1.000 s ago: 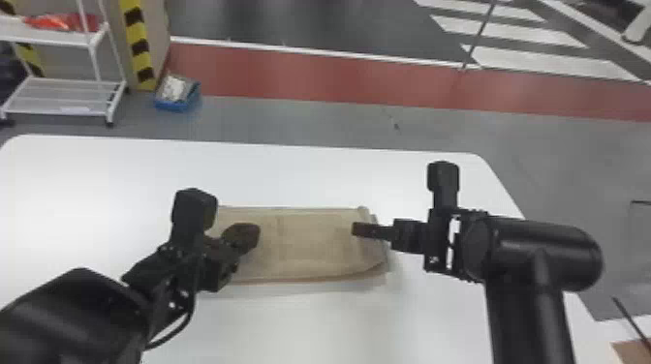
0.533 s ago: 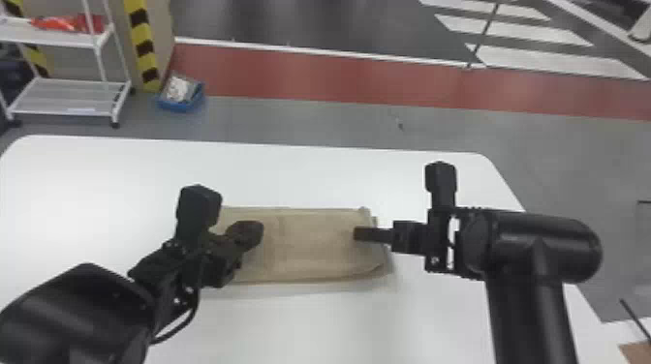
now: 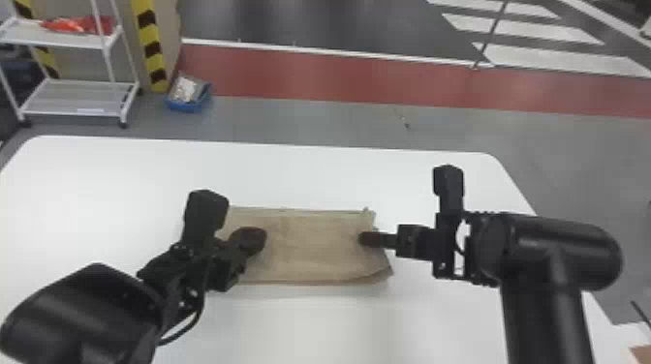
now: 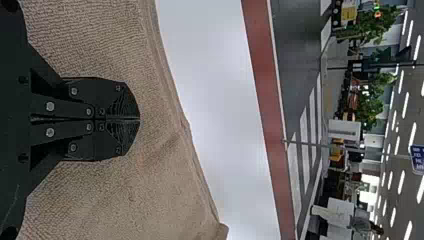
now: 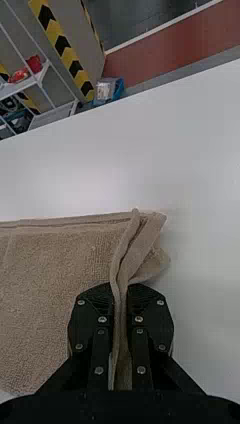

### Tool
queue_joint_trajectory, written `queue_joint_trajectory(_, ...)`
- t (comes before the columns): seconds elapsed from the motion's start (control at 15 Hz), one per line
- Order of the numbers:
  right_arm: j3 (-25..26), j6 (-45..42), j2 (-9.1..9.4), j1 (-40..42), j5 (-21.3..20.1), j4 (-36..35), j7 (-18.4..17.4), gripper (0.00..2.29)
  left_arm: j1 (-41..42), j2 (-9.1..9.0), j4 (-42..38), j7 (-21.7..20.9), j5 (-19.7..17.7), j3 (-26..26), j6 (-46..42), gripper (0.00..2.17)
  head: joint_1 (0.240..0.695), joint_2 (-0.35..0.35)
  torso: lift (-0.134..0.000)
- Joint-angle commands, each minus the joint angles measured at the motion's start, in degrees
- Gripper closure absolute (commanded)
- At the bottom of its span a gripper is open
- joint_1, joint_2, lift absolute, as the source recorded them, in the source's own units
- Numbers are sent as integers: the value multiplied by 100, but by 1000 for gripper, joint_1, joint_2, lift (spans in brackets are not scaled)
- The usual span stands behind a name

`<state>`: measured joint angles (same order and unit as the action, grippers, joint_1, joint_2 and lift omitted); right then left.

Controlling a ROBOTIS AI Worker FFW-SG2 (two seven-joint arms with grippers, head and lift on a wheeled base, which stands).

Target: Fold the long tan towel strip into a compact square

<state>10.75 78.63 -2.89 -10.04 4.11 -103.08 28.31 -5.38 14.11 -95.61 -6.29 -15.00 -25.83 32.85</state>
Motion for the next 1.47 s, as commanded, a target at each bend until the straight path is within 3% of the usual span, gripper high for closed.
queue_joint_trajectory(0.0,112,132,7,117,152,-344,26,1035,-7,-22,17,5,6,-36,-1,1973,695,-182,-124)
queue_joint_trajectory(0.13,226,290,-1,178,486,-537,44,1035,2,-49,17,5,-3,-89,-1,1973,695,-183,-124)
queue_joint_trajectory(0.4,323,448,7,266,714,-968,79,1058,108,-22,-71,-22,-134,8,-19,1973,695,-186,-124)
queue_joint_trajectory(0.6,604,606,7,204,864,-1065,79,1055,319,118,-572,-171,-266,324,-1,1973,695,-184,-124)
queue_joint_trajectory(0.8,815,764,-10,134,995,-1109,79,1055,380,329,-634,-171,-372,597,-1,1973,695,-178,-124)
queue_joint_trajectory(1.0,903,852,-54,117,1074,-1196,79,1058,415,426,-581,-250,-337,684,-1,1973,695,-151,-124)
queue_joint_trajectory(1.2,929,993,-37,134,1303,-1372,79,1058,406,364,-273,-312,-64,526,-1,1973,695,-141,-124)
queue_joint_trajectory(1.4,920,1028,95,37,1435,-1434,26,1055,283,285,-1,-312,-11,377,-1,1973,695,-135,-124)
